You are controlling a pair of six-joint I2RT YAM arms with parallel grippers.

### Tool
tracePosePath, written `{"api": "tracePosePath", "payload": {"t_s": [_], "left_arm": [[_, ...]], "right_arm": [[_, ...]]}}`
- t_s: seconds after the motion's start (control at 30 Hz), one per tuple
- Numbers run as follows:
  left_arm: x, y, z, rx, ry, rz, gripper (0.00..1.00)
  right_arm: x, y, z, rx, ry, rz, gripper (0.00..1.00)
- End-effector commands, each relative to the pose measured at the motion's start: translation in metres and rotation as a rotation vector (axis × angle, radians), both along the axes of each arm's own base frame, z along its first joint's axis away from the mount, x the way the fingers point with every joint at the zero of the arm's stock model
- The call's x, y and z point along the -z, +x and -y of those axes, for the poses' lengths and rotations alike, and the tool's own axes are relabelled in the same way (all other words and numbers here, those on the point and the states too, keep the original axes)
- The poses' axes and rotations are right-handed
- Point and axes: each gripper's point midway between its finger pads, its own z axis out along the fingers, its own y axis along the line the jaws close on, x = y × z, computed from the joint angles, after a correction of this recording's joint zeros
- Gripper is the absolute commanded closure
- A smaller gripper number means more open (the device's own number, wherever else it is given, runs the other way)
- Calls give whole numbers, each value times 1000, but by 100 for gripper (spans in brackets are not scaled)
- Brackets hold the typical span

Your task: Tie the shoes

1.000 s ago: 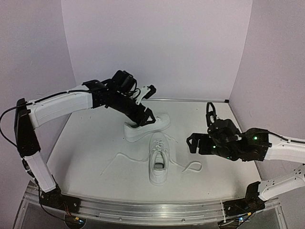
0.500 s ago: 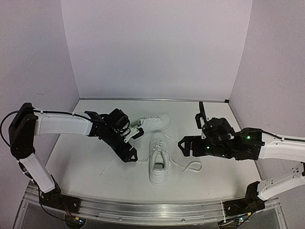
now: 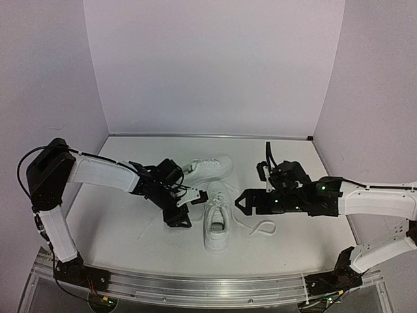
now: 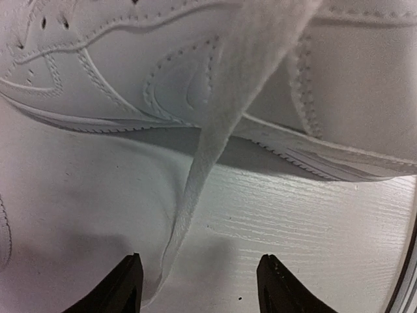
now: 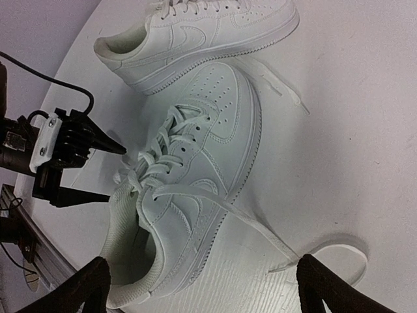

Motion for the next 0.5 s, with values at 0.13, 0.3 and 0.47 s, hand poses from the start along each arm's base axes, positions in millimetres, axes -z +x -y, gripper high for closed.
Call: {"api": "tracePosePath", "payload": {"t_s": [0.13, 0.3, 0.47], "left_arm": [[13, 19, 12, 80, 28, 87, 57], [18, 25, 14, 77, 33, 110, 62], [18, 29, 17, 76, 27, 132, 65]], "right_arm": [[-9, 10, 1, 4, 56, 8, 5], [-2, 12, 3, 11, 47, -4, 5], [5, 10, 4, 12, 50, -21, 5]]}}
